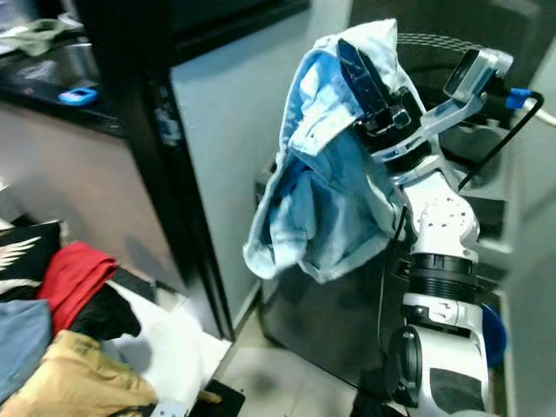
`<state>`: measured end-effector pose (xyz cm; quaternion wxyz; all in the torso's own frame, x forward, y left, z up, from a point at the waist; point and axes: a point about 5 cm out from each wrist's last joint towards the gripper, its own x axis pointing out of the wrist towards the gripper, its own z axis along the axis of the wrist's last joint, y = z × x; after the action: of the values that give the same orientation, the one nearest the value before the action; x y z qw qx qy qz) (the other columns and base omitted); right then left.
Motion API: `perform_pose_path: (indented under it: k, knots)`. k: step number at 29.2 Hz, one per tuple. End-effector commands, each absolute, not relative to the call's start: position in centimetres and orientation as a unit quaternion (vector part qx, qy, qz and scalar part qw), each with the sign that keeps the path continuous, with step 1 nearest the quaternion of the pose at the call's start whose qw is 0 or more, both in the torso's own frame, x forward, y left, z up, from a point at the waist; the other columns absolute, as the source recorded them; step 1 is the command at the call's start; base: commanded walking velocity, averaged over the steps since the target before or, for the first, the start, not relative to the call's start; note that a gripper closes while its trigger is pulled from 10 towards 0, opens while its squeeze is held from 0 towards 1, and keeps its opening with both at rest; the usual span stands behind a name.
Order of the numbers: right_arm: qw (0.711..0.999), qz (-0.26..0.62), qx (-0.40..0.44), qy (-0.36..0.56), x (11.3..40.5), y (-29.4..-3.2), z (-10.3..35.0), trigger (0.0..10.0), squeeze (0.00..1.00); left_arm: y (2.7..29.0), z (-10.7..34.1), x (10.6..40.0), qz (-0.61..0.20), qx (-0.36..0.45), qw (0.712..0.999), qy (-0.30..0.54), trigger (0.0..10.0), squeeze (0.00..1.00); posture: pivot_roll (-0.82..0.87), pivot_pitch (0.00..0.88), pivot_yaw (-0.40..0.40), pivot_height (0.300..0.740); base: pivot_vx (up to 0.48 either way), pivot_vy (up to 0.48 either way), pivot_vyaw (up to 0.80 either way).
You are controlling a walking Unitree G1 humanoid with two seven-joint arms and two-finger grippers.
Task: Clothes washing
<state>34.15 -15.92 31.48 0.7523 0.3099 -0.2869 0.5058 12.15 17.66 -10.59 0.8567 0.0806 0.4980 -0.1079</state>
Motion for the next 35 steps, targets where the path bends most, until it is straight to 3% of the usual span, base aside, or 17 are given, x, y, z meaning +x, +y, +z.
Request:
perform_pose_path:
  k: [1, 3, 8, 20, 24, 25, 26, 27, 28, 29, 35]
  knots:
    - [0.775, 0.473, 0.301, -0.293, 34.8, -16.4, 31.8, 0.0, 0.0, 18.2, -11.0, 10.6, -0.109, 0.084, 0.841, 0.524, 10.0, 0.0, -0.02, 0.0, -0.028, 0.74, 0.0, 0.0, -0.8]
    - [0.801, 0.434, 0.298, -0.285, 35.6, -16.6, 31.5, 0.0, 0.0, 18.5, -11.0, 10.4, -0.108, 0.085, 0.839, 0.526, 10.0, 0.0, -0.02, 0.0, -0.027, 0.74, 0.0, 0.0, -0.8]
    - [0.824, 0.381, 0.309, -0.285, 36.7, -16.8, 31.8, 0.0, 0.0, 18.8, -11.1, 10.1, -0.107, 0.088, 0.837, 0.53, 10.0, 0.0, -0.02, 0.0, -0.027, 0.74, 0.0, 0.0, -0.8]
    - [0.832, 0.352, 0.304, -0.303, 37.0, -16.0, 33.8, 0.0, 0.0, 18.8, -11.2, 9.8, -0.108, 0.094, 0.834, 0.533, 10.0, 0.0, -0.02, 0.0, -0.034, 0.74, 0.0, 0.0, -0.8]
    - [0.831, 0.382, 0.277, -0.295, 36.7, -13.6, 34.1, 0.0, 0.0, 18.6, -11.2, 9.9, -0.108, 0.106, 0.831, 0.536, 10.0, 0.0, -0.02, 0.0, -0.035, 0.74, 0.0, 0.0, -0.8]
    - [0.831, 0.386, 0.273, -0.292, 36.7, -13.1, 34.1, 1.9, 0.0, 18.5, -11.2, 10.0, -0.11, 0.112, 0.829, 0.536, 10.0, 0.0, -0.02, 0.0, -0.035, 0.74, 0.0, 0.0, -0.7]
    - [0.833, 0.386, 0.27, -0.29, 36.7, -12.7, 34.1, 1.9, 0.0, 18.3, -11.2, 10.2, -0.11, 0.115, 0.829, 0.536, 10.0, 0.0, -0.02, 0.0, -0.035, 0.74, 0.0, 0.0, -0.7]
    - [0.836, 0.386, 0.265, -0.287, 36.8, -12.3, 34.0, 9.2, 0.0, 18.3, -11.2, 10.3, -0.108, 0.117, 0.828, 0.537, 10.0, 0.0, -0.02, 0.0, -0.035, 0.74, 0.0, 0.0, 0.0]
    - [0.836, 0.386, 0.265, -0.287, 36.8, -12.3, 34.0, 9.2, 0.0, 18.3, -11.2, 10.3, -0.108, 0.117, 0.828, 0.537, 10.0, 0.0, -0.02, 0.0, -0.035, 0.74, 0.0, 0.0, 0.0]
    - [0.84, 0.385, 0.256, -0.283, 36.9, -11.8, 34.0, 10.0, 0.0, 18.3, -11.2, 10.3, -0.104, 0.12, 0.828, 0.538, 10.0, 0.0, -0.02, 0.0, -0.034, 0.74, 0.0, 0.0, 0.0]
    - [0.847, 0.387, 0.23, -0.283, 37.0, -10.4, 34.7, 10.0, 0.0, 18.7, -11.3, 10.2, -0.085, 0.124, 0.822, 0.549, 10.0, 0.0, -0.02, 0.0, -0.038, 0.74, 0.322, 0.0, 0.0]
